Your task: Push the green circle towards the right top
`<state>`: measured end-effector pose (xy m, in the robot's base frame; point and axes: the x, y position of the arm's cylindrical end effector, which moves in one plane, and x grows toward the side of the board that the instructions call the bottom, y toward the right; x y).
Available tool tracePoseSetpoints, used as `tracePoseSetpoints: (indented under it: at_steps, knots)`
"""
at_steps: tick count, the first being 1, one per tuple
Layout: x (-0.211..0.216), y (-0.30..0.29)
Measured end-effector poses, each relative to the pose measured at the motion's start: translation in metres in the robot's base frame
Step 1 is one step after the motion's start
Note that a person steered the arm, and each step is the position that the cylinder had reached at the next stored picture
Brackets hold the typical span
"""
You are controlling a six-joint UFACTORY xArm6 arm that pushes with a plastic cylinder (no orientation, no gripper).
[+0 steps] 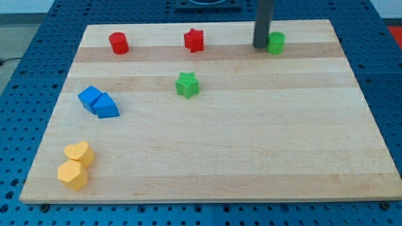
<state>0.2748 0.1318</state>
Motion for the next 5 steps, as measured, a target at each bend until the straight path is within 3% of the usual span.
tracePoseSetpoints:
  at_steps: [1, 2, 4, 5]
  knots:
    - [0.01, -0.005]
    - [0.058, 0.004]
    - [0.01, 0.046]
    - [0.022, 0.036]
